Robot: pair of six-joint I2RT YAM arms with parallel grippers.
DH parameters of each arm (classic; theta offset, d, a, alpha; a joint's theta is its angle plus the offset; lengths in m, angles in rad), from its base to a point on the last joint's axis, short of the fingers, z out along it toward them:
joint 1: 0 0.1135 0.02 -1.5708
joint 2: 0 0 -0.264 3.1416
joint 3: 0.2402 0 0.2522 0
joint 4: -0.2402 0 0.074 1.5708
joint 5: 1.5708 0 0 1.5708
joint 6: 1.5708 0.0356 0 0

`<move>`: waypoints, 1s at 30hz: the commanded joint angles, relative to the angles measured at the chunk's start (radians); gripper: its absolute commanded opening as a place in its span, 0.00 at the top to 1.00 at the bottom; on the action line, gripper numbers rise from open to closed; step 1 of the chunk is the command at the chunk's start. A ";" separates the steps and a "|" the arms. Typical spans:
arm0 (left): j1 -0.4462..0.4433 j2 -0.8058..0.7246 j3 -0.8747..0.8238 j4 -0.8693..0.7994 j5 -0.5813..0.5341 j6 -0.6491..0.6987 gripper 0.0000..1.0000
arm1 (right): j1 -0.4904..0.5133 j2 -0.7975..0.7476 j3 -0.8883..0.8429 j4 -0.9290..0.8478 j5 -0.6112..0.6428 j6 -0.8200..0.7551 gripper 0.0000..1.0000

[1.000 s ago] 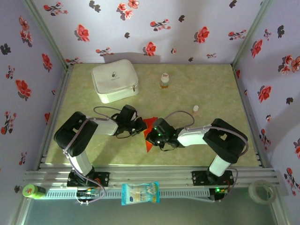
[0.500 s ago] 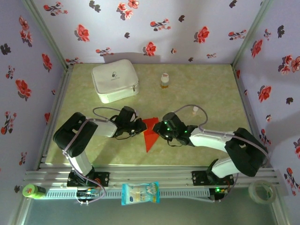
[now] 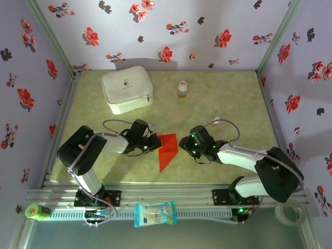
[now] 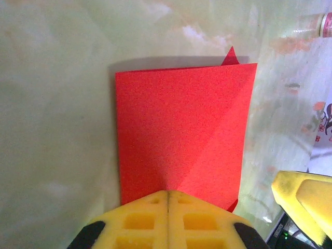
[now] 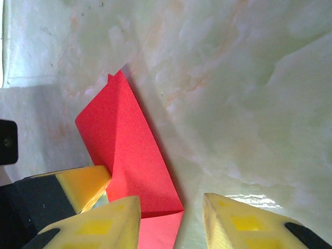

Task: Fold a paper plane with a square sheet of paper (pick it up from the middle)
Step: Perform the fifth fold on the wing at the bottom-center of the table.

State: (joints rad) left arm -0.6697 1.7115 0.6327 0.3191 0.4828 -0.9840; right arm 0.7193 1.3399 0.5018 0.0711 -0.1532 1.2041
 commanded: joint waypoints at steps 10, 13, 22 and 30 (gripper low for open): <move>-0.007 0.011 -0.018 -0.033 0.034 0.033 0.94 | -0.006 0.094 0.014 0.084 -0.113 -0.013 0.65; -0.007 0.016 -0.017 -0.029 0.035 0.029 0.94 | -0.006 0.106 0.011 0.111 -0.131 -0.009 0.65; -0.006 0.018 -0.010 -0.028 0.034 0.028 0.94 | -0.006 0.123 0.006 0.119 -0.127 0.004 0.65; -0.006 0.018 -0.004 -0.031 0.035 0.029 0.94 | -0.006 0.120 -0.003 0.145 -0.134 0.012 0.65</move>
State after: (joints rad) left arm -0.6697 1.7134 0.6319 0.3145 0.5034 -0.9802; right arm 0.7177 1.4567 0.5018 0.1909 -0.2783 1.2049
